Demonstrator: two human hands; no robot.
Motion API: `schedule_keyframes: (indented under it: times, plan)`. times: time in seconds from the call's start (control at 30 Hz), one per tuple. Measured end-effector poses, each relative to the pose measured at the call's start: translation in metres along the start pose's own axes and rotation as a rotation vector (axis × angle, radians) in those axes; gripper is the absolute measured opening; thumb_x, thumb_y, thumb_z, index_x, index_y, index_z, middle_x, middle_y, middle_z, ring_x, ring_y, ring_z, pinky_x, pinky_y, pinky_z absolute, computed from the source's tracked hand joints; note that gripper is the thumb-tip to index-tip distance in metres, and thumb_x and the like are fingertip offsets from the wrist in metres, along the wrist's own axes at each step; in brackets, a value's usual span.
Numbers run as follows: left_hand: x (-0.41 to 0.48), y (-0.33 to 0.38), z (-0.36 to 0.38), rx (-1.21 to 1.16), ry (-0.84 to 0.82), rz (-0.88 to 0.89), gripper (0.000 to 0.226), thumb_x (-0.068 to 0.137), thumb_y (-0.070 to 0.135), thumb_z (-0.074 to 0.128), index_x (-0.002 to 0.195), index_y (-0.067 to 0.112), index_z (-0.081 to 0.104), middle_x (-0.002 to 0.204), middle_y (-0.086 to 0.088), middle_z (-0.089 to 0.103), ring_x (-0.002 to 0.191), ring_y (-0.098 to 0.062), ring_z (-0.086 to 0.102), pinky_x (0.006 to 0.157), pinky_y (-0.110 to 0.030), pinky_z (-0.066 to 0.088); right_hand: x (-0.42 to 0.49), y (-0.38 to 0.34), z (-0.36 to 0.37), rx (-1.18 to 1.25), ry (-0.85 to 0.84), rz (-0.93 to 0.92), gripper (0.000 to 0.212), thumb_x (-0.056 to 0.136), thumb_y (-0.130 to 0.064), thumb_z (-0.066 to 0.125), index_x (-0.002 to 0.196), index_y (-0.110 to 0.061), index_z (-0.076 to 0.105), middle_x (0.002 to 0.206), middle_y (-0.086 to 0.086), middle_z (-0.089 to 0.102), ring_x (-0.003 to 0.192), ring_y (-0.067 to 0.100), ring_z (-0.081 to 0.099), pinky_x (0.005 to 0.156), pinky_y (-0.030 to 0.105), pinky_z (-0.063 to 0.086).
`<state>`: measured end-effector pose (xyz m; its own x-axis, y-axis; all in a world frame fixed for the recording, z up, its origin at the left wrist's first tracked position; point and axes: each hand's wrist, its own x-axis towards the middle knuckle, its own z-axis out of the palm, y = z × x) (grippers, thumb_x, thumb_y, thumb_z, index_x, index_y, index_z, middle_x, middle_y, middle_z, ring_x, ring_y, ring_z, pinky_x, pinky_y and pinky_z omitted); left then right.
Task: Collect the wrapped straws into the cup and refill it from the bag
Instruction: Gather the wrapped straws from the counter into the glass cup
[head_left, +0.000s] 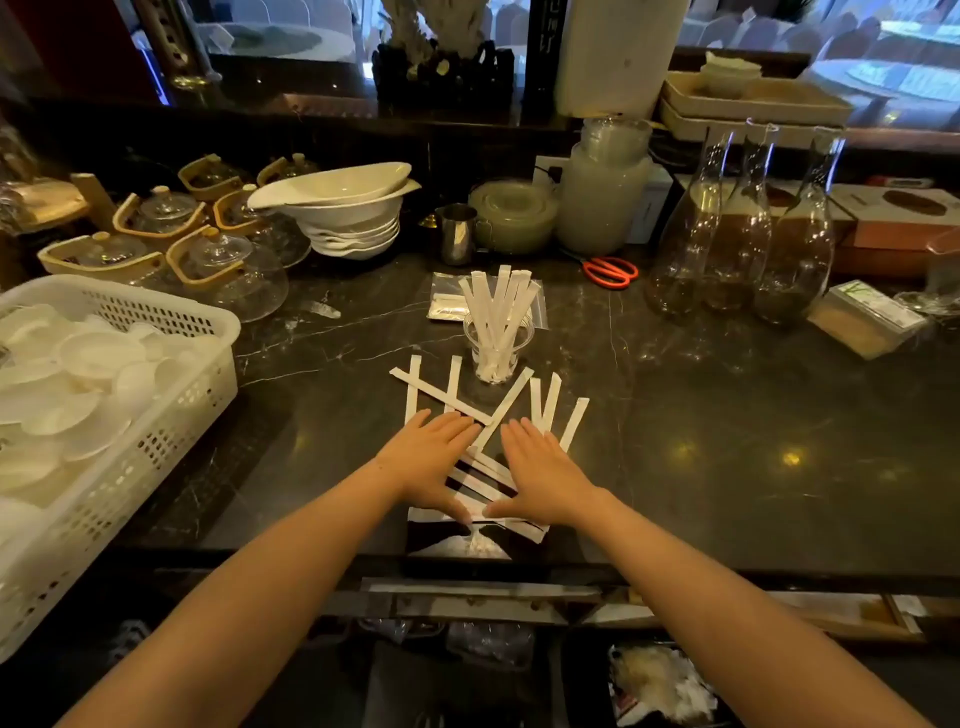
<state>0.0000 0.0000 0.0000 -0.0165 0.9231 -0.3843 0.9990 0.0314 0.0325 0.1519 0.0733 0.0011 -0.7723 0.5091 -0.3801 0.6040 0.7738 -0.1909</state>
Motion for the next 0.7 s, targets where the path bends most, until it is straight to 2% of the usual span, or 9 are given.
schedule_keyframes:
  times: [0.1, 0.17, 0.27, 0.47, 0.7]
  plan:
    - [0.005, 0.002, 0.002, 0.035, -0.011, 0.017, 0.097, 0.070, 0.061, 0.062, 0.145, 0.017, 0.021, 0.153, -0.004, 0.026, 0.141, -0.023, 0.022, 0.117, -0.040, 0.016, 0.001, -0.005, 0.003, -0.030, 0.008, -0.029, 0.084, 0.076, -0.050, 0.065, 0.138, -0.005, 0.031, 0.146, 0.013, 0.035, 0.137, 0.029, 0.029, 0.114, 0.038, 0.024]
    - [0.008, 0.003, 0.002, 0.045, -0.008, 0.020, 0.088, 0.070, 0.057, 0.065, 0.141, 0.018, 0.031, 0.146, -0.005, 0.034, 0.135, -0.024, 0.029, 0.113, -0.038, 0.024, 0.002, -0.009, 0.005, -0.035, 0.008, -0.017, 0.071, 0.076, -0.047, 0.065, 0.129, -0.007, 0.040, 0.136, 0.012, 0.046, 0.126, 0.027, 0.040, 0.106, 0.036, 0.033]
    - [0.012, 0.006, 0.001, 0.056, -0.017, 0.019, 0.080, 0.070, 0.054, 0.066, 0.136, 0.018, 0.038, 0.139, -0.007, 0.038, 0.129, -0.024, 0.032, 0.108, -0.037, 0.029, 0.003, -0.012, 0.007, -0.071, -0.003, 0.006, 0.061, 0.078, -0.043, 0.063, 0.123, -0.008, 0.044, 0.130, 0.011, 0.048, 0.121, 0.027, 0.042, 0.101, 0.037, 0.035]
    - [0.017, 0.010, 0.000, 0.028, -0.031, 0.034, 0.074, 0.070, 0.049, 0.069, 0.132, 0.021, 0.042, 0.136, -0.007, 0.039, 0.125, -0.025, 0.033, 0.105, -0.036, 0.030, 0.003, -0.019, 0.005, -0.100, -0.014, 0.017, 0.053, 0.082, -0.036, 0.060, 0.123, -0.005, 0.045, 0.129, 0.014, 0.049, 0.120, 0.029, 0.043, 0.101, 0.038, 0.036]
    - [0.012, 0.012, 0.007, 0.021, -0.011, 0.091, 0.048, 0.079, 0.041, 0.063, 0.118, 0.016, 0.054, 0.126, -0.007, 0.049, 0.118, -0.024, 0.040, 0.096, -0.034, 0.035, -0.001, -0.027, 0.003, -0.029, -0.078, 0.017, 0.036, 0.085, -0.017, 0.057, 0.118, -0.004, 0.050, 0.120, 0.015, 0.055, 0.108, 0.031, 0.056, 0.086, 0.038, 0.047]
